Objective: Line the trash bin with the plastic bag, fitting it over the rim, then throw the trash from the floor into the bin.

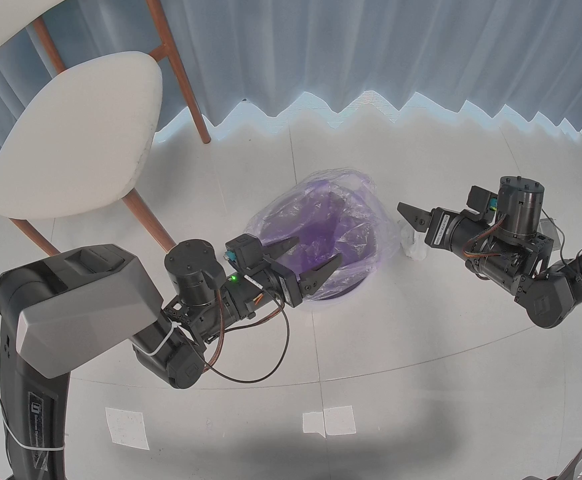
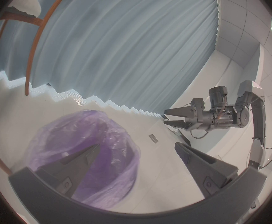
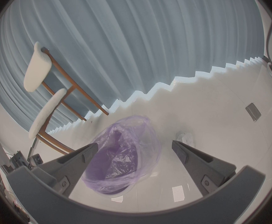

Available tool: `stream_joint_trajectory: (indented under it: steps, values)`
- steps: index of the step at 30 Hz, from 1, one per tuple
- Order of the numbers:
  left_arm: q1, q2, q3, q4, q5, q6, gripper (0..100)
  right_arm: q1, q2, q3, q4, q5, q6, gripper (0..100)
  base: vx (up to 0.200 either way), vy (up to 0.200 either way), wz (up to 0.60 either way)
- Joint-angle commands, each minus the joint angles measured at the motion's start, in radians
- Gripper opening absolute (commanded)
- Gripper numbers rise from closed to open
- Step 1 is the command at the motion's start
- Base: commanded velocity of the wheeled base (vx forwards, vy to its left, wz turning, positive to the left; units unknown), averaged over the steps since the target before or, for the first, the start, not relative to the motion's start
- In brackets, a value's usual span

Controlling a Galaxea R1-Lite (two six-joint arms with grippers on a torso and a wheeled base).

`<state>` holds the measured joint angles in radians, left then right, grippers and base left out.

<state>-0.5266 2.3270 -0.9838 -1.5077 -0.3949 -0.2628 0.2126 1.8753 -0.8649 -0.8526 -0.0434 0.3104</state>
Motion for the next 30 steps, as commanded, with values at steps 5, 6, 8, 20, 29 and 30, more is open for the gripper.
stream_joint_trajectory:
  steps: [5,6,8,20,29,30]
  values:
    - [0.034,-0.046,-0.029,0.124,-0.140,0.025,100,-0.018,-0.033,-0.014,0.006,0.017,0.010,100,0.000,0.000,0.00]
    - [0.043,-0.060,-0.035,0.153,-0.145,0.037,100,-0.018,-0.035,-0.014,0.003,0.020,0.012,100,0.000,0.000,0.00]
    - [0.053,-0.080,-0.044,0.193,-0.153,0.062,100,-0.018,-0.038,-0.016,0.001,0.022,0.012,100,0.000,0.000,0.00]
    - [0.062,-0.140,-0.150,0.580,-0.185,0.267,100,-0.019,-0.074,-0.011,0.006,0.023,0.019,100,0.000,0.000,0.00]
    - [0.056,-0.087,-0.334,0.776,-0.185,0.379,100,-0.019,-0.097,-0.009,0.007,0.023,0.021,100,0.000,0.000,0.00]
    - [0.056,-0.087,-0.334,0.776,-0.185,0.379,100,-0.019,-0.097,-0.009,0.007,0.023,0.021,100,0.000,0.000,0.00]
